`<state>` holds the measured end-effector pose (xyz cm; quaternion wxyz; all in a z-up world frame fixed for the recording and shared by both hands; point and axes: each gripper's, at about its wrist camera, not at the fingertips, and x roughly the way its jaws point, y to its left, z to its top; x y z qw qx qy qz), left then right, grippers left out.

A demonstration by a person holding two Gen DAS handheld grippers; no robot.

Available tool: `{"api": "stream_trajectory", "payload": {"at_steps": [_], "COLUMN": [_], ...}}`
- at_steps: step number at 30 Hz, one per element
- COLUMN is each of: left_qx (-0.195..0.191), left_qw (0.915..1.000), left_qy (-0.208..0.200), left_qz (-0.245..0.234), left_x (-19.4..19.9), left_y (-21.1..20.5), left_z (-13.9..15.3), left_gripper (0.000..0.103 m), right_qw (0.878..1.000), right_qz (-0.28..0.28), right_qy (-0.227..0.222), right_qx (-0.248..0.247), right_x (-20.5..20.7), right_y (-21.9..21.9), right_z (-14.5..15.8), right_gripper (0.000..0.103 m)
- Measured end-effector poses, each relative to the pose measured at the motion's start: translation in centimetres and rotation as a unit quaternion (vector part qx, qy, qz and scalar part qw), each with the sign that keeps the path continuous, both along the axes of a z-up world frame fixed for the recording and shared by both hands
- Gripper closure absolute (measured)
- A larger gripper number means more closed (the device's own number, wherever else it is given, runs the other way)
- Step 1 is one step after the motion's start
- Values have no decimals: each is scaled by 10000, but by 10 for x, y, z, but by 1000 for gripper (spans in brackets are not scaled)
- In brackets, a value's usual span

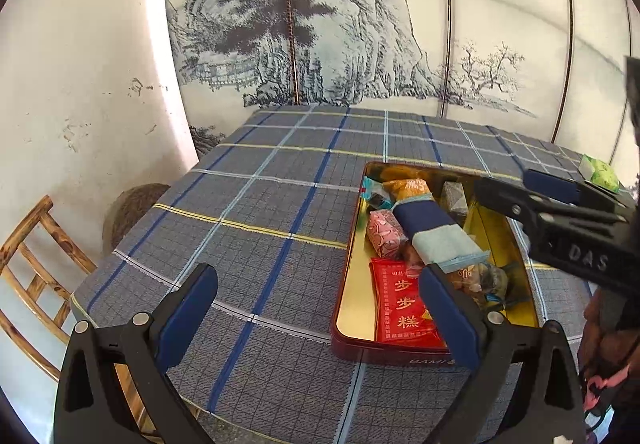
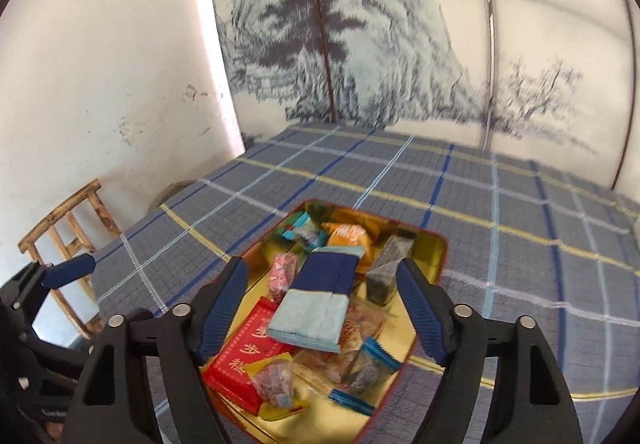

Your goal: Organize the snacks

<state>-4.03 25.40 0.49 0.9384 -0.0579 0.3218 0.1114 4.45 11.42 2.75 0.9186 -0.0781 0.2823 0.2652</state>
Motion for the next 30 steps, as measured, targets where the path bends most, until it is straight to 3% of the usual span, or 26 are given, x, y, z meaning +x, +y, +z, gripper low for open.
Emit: {"api": "stream_trajectory", "payload": {"at_steps": [6,14,19,30], "left_qx": [200,408,316,179], "left_qw": [9979,9866,9870,9852], "left_qy": [-618,-1572,-1544,-1590], "left_qz": [61,-120,-317,-617], "left_x": [-27,-69,-78,-89], "left_y": [-11,-31,-43,-65], "left_z": [24,70,92,106], "left_gripper": [3,0,0,0], "right_qw": [9965,9944,9925,9887], "right_qz": [-256,-252,-318,-502], "right_qy": [-800,-1021,-1160,-1372], "right_qx": [45,105,217,336], "right_x": [-41,-69,-86,-111], "right_y": [-20,-46,-62,-87], "right_z": [16,30,40,52], "right_gripper": [10,7,7,5]}}
